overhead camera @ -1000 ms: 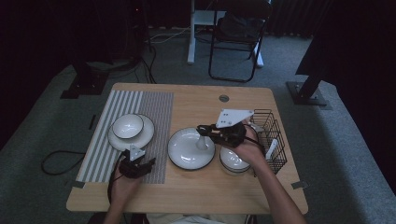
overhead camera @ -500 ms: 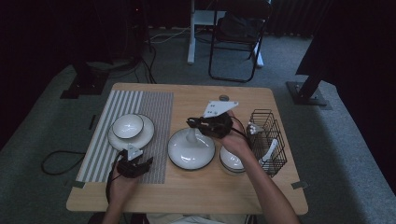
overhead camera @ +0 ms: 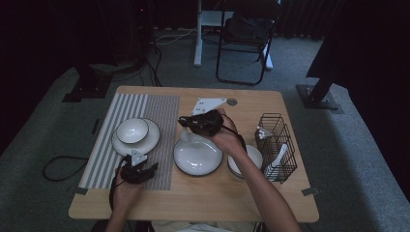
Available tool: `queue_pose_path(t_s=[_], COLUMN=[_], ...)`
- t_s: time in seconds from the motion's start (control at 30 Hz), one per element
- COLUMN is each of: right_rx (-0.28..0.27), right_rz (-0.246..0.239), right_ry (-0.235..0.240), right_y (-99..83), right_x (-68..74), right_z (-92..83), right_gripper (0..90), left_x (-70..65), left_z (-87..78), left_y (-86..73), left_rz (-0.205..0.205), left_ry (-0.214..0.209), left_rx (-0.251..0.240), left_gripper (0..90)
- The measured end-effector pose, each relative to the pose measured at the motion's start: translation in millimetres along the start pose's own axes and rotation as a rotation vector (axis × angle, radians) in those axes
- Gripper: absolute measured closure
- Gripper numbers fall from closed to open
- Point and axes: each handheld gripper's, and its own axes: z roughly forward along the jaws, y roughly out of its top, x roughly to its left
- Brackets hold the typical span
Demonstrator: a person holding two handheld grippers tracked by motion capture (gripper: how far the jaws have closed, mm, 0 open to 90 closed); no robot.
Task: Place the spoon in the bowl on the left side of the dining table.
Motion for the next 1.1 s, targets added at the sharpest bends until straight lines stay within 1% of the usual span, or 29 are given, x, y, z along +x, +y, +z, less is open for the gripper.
queue_pose_path(t_s=[0.17, 0.27, 0.4, 0.53, 0.7, 0.83, 0.87, 0.97, 1.1], right_rx=[-0.001, 0.006, 0.017, 0.029, 0.028, 0.031, 0.025, 0.023, 0.028], right_rz=[0.006, 0.013, 0.023, 0.017, 0.002, 0.002, 0.010, 0.022, 0.014], right_ry=[0.017, 0.024, 0.022, 0.017, 0.025, 0.028, 0.033, 0.044, 0.049], right_y=[7.4, 8.7, 12.8, 21.9, 35.5, 42.5, 46.5, 51.3, 57.7], right_x=[-0.6, -1.5, -6.5, -9.2, -7.8, -6.3, -5.9, -5.8, -4.5], right_z=[18.1, 33.2, 52.7, 68.1, 85.5, 95.9, 102.0, 111.3, 125.9], right_gripper=[84.4, 84.4, 84.5, 84.5, 84.5, 84.5, 84.4, 84.4, 84.5], left_x=[-0.4, -0.9, -0.6, -0.8, -1.6, -1.2, -1.3, -2.0, -2.5], left_z=[0.1, -0.1, -0.2, 0.3, 0.3, 0.7, 0.8, 1.2, 1.1], left_y=[-0.1, -0.1, -0.2, -0.2, 0.0, -0.2, -0.2, 0.1, 0.0], left_rz=[0.005, 0.006, 0.008, 0.006, 0.008, 0.007, 0.006, 0.010, 0.014], left_ry=[0.001, 0.000, 0.000, -0.003, -0.006, -0.007, -0.009, -0.011, -0.011], left_rx=[0.001, 0.003, 0.002, 0.003, 0.000, 0.001, 0.000, 0.003, 0.005], left_gripper=[50.8, 50.7, 50.7, 50.7, 50.7, 50.7, 50.7, 50.7, 50.7])
